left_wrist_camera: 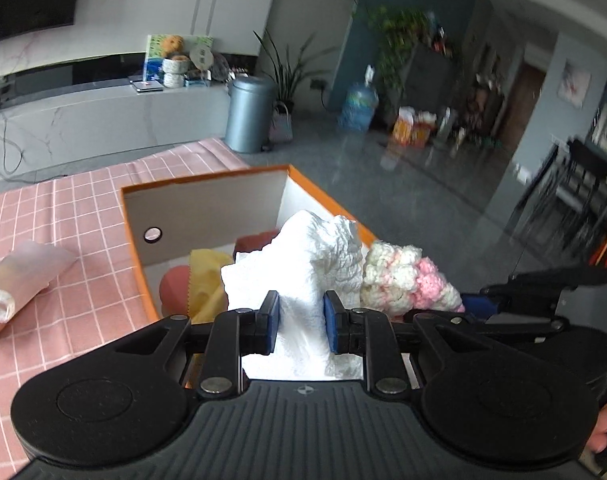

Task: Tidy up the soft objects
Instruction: 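Carry the white fabric and pink crocheted item over the box with both tools, then open both tools to drop the white fabric and crocheted item into the box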

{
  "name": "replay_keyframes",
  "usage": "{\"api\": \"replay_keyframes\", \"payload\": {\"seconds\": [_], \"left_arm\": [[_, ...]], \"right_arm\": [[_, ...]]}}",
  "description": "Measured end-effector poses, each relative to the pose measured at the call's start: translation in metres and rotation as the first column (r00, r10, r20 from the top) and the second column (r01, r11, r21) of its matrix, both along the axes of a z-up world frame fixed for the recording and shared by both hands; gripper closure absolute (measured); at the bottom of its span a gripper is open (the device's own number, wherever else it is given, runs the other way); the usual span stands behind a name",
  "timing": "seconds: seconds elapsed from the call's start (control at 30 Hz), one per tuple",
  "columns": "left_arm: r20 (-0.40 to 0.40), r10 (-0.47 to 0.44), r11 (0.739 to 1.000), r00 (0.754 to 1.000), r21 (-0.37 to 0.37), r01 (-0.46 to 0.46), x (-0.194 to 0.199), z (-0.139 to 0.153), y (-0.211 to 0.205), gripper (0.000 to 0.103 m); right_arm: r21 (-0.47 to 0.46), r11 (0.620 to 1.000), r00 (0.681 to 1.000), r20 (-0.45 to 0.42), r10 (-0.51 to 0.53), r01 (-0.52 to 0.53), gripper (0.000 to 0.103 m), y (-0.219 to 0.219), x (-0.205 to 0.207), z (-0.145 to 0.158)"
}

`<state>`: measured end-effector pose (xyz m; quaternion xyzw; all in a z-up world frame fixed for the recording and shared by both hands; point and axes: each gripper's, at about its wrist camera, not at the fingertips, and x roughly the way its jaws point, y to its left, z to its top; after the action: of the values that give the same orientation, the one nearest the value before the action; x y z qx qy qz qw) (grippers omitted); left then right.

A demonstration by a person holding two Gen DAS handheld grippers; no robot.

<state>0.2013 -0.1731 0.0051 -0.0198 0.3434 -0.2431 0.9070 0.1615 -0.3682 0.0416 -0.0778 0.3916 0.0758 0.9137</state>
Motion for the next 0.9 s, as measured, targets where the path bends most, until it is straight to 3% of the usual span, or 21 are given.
{"api": "replay_keyframes", "payload": {"seconds": [0.4, 0.63, 0.77, 0.9], "left_arm": [[-0.078, -0.099, 0.979, 0.992, 0.170, 0.111, 0.009, -0.031, -0.023, 0.077], [-0.068, -0.124, 0.950, 0.990, 0.281, 0.138, 0.001, -0.036, -0.035, 0.073], [-0.065, -0.144, 0.935, 0.988, 0.319, 0.157, -0.002, -0.036, -0.039, 0.065], [-0.066, -0.136, 0.945, 0.988, 0.290, 0.150, 0.000, -0.037, -0.034, 0.047]], "right_arm": [[-0.075, 0.996, 0.989, -0.143, 0.031, -0.042, 0.082, -0.005, 0.027, -0.034], [-0.105, 0.992, 0.987, -0.150, 0.053, -0.069, 0.079, 0.005, 0.031, -0.038], [-0.128, 0.988, 0.986, -0.157, 0.063, -0.084, 0.075, 0.009, 0.031, -0.038], [-0.141, 0.986, 0.987, -0.146, 0.066, -0.087, 0.067, 0.010, 0.030, -0.038]]}}
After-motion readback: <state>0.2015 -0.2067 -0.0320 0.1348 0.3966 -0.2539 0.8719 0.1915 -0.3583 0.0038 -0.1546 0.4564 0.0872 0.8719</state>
